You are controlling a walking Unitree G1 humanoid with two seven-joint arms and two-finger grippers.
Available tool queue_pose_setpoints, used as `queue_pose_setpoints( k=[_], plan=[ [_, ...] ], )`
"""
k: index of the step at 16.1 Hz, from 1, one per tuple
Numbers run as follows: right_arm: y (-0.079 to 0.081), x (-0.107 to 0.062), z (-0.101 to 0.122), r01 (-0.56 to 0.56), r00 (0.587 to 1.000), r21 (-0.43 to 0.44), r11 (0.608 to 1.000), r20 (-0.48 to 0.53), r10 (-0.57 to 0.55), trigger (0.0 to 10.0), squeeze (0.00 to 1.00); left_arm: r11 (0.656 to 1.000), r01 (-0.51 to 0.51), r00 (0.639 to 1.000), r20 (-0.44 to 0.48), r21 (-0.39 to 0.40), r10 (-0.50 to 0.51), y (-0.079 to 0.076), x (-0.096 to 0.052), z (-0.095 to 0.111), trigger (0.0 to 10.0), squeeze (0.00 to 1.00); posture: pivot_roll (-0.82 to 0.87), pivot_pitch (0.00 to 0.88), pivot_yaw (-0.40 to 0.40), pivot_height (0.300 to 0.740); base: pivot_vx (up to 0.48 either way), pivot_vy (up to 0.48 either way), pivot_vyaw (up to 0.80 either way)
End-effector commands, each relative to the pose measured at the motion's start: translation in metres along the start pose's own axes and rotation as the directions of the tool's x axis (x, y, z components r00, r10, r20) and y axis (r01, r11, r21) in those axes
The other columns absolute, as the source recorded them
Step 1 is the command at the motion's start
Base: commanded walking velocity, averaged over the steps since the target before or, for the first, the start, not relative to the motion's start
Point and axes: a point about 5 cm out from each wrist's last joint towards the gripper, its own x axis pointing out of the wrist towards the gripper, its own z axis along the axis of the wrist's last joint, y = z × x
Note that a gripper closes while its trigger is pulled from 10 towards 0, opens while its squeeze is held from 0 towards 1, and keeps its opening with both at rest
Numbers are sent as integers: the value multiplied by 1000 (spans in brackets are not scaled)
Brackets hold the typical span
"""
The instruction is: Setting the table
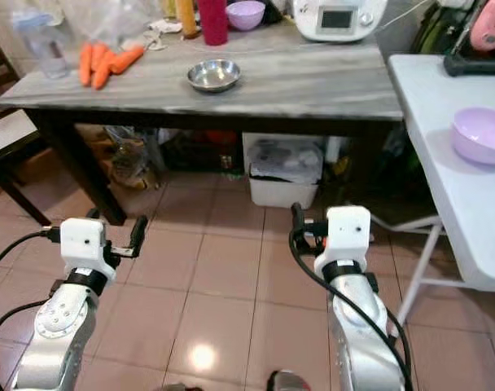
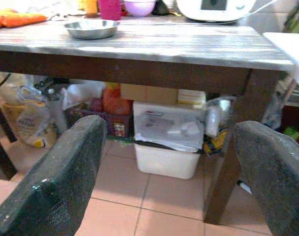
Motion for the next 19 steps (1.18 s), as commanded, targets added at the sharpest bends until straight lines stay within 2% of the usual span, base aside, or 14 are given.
queue_pose_setpoints(
  k=[1, 13, 19],
  plan=[
    [-1, -1, 1, 3, 1000, -1, 1000, 2, -3, 10000, 0, 1000, 18, 1000, 5, -2, -18, 0, 0, 2, 10000, 0, -131, 150, 60, 740, 0, -375, 0],
    [-3, 3, 5, -7, 1000, -6, 1000, 11, 7, 10000, 0, 999, 46, 999, 10, -13, -46, -5, 3, 3, 10000, 0, -138, 149, 55, 740, 0, -401, 0],
    [-5, 6, 19, 11, 996, -31, 999, 94, -8, 10000, 0, 998, 54, 998, 33, -25, -54, -7, 6, 10, 10000, 0, -135, 142, 57, 740, 0, -404, 0]
  ],
)
